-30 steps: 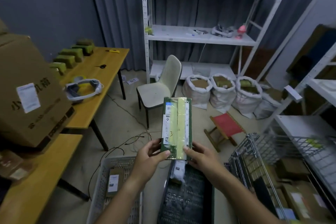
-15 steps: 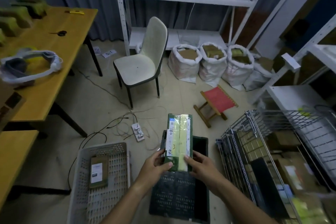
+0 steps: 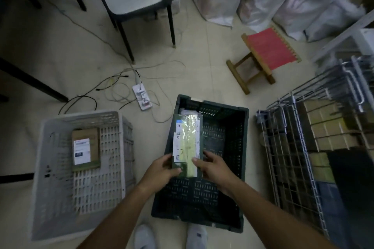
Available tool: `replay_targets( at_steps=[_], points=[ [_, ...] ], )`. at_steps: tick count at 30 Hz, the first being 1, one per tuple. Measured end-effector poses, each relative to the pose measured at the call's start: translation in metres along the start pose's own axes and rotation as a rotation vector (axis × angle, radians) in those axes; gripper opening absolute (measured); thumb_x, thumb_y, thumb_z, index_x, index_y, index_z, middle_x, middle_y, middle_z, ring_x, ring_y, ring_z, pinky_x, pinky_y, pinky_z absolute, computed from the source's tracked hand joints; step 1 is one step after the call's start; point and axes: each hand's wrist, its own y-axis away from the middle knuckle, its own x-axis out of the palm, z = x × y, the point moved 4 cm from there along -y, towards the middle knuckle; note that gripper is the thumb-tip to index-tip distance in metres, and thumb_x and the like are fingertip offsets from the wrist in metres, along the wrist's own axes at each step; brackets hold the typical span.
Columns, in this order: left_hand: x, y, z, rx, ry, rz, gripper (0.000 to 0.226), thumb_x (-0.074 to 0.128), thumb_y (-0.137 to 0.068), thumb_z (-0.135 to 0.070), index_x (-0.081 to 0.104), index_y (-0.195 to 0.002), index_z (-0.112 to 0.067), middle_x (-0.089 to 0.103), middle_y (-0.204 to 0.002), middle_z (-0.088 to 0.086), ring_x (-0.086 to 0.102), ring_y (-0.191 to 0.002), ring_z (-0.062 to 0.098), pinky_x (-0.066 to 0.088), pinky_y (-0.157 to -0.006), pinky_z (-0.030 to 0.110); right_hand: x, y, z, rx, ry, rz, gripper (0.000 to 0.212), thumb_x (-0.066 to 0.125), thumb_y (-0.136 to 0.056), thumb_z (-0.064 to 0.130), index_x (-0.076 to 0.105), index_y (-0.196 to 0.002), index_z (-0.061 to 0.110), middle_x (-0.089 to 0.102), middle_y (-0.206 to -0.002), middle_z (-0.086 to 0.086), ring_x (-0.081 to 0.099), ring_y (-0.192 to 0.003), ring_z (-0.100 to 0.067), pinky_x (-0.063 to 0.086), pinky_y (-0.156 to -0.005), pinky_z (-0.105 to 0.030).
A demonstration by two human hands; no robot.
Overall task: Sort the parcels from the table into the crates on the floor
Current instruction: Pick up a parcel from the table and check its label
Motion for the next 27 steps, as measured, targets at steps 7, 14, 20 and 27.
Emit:
replay_targets(
  at_steps=[7,14,20,27],
  points=[
    [-0.005,-0.107,0.039,0.122,-0.273,-0.275,0.041,0.065,-0.094,-0.009,0.059,-0.135,-0.011,0.055,-0.103,-0.013,0.049,-0.077,-0.004,0.036,-0.056,0.009,0.005,-0.101,-0.121,0.128,-0.020,-0.061,0.077,0.075,-0.091,0.034,0.036,-0.155,0.015,0.055,-0.145,-0.005,0.058,-0.091,-0.007,0.050,-0.082,-0.027],
    [-0.010,-0.189,0.071,0.146,-0.564,-0.316,0.014,0.058,-0.089,-0.004,0.064,-0.102,-0.008,0.064,-0.075,0.002,0.063,-0.066,0.021,0.050,-0.053,0.027,0.023,-0.179,-0.182,0.213,0.002,-0.072,0.088,0.074,-0.090,0.042,0.025,-0.159,0.015,0.041,-0.159,-0.009,0.053,-0.133,-0.028,0.046,-0.111,-0.044],
    [-0.009,-0.211,0.077,0.177,-0.685,-0.376,0.008,0.058,-0.081,0.000,0.064,-0.084,-0.005,0.065,-0.071,0.010,0.061,-0.061,0.023,0.057,-0.056,0.042,0.028,-0.226,-0.211,0.289,-0.009,-0.060,0.085,0.071,-0.094,0.038,0.023,-0.160,0.012,0.040,-0.159,-0.012,0.052,-0.133,-0.030,0.045,-0.109,-0.038],
    [-0.010,-0.216,0.080,0.206,-0.683,-0.363,0.020,0.056,-0.082,0.000,0.068,-0.096,-0.008,0.068,-0.075,0.008,0.062,-0.062,0.022,0.057,-0.058,0.040,0.030,-0.252,-0.206,0.316,0.033,-0.086,0.054,0.056,-0.104,0.022,0.037,-0.153,0.007,0.048,-0.153,-0.012,0.053,-0.129,-0.025,0.040,-0.090,-0.023]
  ],
)
